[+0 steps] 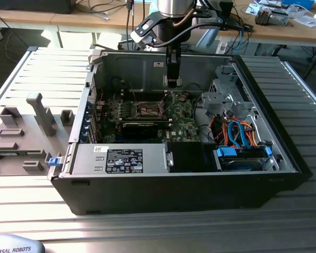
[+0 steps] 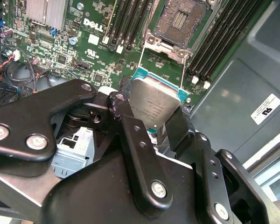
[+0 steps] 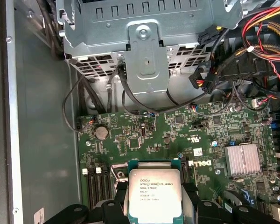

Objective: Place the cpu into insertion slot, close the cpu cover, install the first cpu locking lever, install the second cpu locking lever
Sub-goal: 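Place the cpu into insertion slot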

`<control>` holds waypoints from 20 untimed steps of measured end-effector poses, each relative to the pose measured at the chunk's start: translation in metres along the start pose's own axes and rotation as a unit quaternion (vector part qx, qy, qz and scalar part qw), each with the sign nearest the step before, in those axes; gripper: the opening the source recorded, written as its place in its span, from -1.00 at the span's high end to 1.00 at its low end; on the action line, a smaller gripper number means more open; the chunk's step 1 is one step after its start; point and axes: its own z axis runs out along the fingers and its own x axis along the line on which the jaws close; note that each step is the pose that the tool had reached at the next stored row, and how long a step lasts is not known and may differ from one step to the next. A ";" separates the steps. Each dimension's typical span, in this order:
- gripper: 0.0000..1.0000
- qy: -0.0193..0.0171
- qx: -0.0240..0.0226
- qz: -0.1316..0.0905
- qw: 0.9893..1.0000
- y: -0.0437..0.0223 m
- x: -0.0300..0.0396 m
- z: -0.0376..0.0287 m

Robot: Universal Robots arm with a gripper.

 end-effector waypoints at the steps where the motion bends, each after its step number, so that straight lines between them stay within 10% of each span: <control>1: -0.08 0.000 0.000 0.000 1.000 0.0000 0.0000 0.0000; 12: -0.08 0.004 0.001 -0.047 0.999 0.0000 0.0000 0.0000; 16: -0.08 0.003 0.026 -0.047 0.999 0.0000 0.0000 0.0008; 20: -0.08 0.002 0.037 -0.047 0.998 -0.0001 -0.0001 0.0011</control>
